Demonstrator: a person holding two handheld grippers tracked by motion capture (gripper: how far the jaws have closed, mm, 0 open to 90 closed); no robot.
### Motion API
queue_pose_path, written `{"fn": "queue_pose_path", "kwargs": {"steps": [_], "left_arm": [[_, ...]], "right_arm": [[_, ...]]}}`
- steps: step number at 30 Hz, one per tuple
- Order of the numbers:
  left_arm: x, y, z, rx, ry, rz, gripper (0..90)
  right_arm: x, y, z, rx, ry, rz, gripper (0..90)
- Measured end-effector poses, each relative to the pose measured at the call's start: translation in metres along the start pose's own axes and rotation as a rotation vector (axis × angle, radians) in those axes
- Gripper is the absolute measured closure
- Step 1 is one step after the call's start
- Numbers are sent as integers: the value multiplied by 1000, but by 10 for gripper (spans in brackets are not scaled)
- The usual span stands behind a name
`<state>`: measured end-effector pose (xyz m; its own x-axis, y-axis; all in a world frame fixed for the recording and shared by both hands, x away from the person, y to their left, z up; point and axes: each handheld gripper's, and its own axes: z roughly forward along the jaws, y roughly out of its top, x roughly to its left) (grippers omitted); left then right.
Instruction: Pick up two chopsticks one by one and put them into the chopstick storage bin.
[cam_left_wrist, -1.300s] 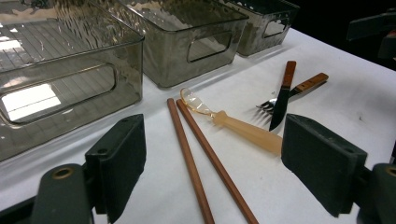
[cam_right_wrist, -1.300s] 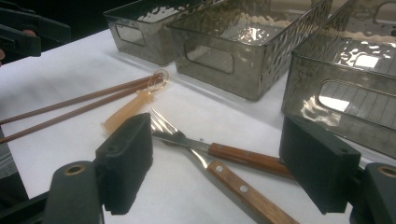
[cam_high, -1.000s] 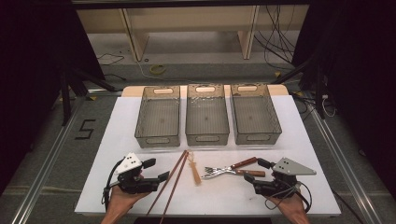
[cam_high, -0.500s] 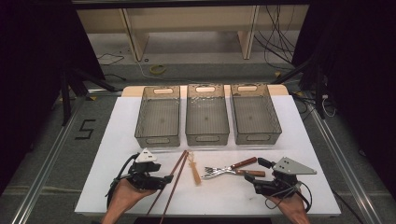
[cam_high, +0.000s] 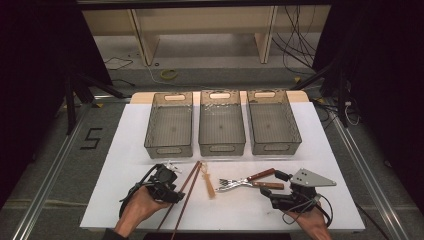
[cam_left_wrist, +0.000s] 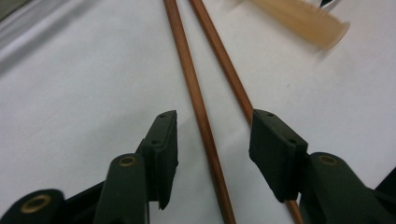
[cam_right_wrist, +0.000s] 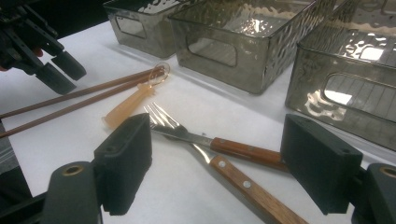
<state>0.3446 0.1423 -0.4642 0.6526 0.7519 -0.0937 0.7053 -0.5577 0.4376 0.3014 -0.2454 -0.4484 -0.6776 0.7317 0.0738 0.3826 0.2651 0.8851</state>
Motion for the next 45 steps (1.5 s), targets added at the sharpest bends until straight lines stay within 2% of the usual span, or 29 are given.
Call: {"fn": "queue_pose_path", "kwargs": {"steps": [4, 6, 11, 22, 29, 36, 45], "left_arm": [[0, 1, 4, 47, 8, 16, 567], [-1, 1, 7, 61, 13, 25, 610], [-3, 3, 11, 101, 36, 68, 659], [-1, 9, 12, 159, 37, 88, 759], [7, 11, 12, 170, 4, 60, 804], [8, 10, 11, 165, 5, 51, 833], [5, 9, 11, 147, 22, 87, 838]], "right_arm": [[0, 0, 0, 1, 5, 0, 260], [0, 0, 0, 3, 6, 1, 260], [0, 0, 1, 8, 10, -2, 261], [1, 0, 2, 20, 18, 0, 266], [1, 0, 2, 21, 21, -2, 267], [1, 0, 2, 20, 24, -5, 268], [1, 0, 2, 20, 24, -5, 268]]}}
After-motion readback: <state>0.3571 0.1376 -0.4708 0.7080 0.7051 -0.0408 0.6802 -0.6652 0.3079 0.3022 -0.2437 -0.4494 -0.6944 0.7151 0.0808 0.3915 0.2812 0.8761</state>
